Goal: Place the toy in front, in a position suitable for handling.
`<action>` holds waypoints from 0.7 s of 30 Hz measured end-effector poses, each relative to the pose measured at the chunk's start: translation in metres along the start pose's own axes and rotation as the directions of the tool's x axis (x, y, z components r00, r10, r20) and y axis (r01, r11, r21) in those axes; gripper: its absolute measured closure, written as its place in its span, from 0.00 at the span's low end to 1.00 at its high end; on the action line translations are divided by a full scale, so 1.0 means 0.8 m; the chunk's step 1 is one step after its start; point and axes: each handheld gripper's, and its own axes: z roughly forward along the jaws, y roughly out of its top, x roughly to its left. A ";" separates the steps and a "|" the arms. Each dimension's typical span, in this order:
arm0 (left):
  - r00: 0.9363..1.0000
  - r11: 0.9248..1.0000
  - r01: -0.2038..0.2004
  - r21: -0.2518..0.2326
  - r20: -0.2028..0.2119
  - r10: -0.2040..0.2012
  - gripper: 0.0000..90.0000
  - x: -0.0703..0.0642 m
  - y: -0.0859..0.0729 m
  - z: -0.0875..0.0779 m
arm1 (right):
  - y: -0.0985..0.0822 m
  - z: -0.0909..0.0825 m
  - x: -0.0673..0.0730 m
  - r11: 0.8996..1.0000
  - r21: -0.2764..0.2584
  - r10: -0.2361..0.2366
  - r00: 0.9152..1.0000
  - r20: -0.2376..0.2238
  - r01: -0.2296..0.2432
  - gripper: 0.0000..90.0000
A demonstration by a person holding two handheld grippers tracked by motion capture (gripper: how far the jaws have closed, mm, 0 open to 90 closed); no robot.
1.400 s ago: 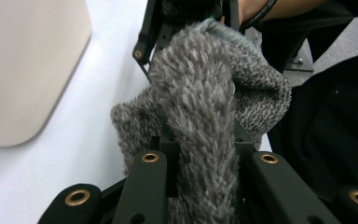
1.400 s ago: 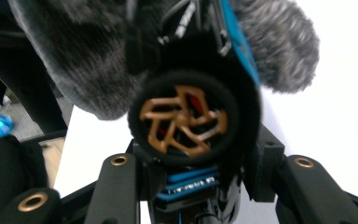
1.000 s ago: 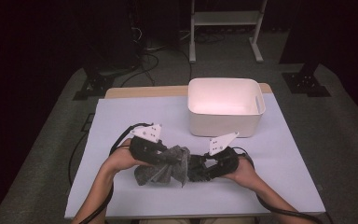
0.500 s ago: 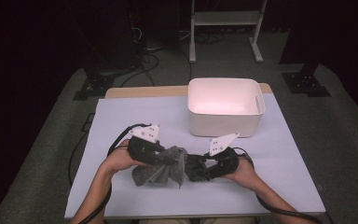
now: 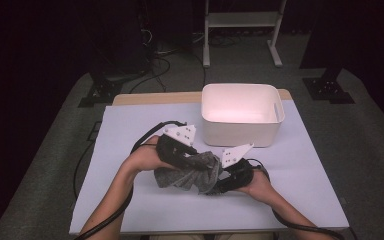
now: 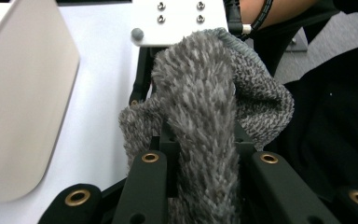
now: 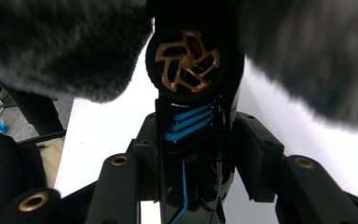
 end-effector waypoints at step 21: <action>0.995 0.992 0.095 -0.087 -0.004 -0.095 0.82 0.003 -0.053 -0.007 | -0.010 -0.018 -0.003 1.000 -0.007 0.027 1.000 0.008 -0.027 0.61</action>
